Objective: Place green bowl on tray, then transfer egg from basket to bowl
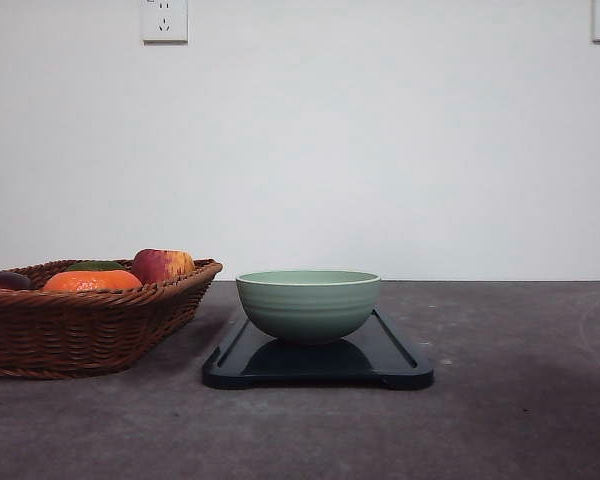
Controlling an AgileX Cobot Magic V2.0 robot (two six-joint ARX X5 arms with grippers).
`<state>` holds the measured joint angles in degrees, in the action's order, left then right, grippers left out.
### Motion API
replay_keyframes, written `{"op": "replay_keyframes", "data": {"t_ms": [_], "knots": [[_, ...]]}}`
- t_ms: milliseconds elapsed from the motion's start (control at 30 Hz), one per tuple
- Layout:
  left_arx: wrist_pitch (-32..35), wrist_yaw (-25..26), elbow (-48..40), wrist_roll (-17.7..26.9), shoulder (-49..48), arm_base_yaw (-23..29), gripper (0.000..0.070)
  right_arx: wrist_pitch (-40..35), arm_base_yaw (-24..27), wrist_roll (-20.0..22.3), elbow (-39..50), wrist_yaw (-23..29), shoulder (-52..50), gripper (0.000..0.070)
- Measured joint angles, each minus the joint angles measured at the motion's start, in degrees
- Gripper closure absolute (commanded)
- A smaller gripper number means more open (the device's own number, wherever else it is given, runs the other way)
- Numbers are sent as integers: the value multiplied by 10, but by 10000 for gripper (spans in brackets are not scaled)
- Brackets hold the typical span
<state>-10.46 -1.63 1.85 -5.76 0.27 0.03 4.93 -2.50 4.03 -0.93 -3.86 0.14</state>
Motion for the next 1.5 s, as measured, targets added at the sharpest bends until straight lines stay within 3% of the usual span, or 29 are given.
{"op": "replay_keyframes", "data": {"t_ms": [1500], "knots": [[0, 0, 0, 0, 0, 0, 700, 0, 0, 0, 0, 0, 0, 683]]}}
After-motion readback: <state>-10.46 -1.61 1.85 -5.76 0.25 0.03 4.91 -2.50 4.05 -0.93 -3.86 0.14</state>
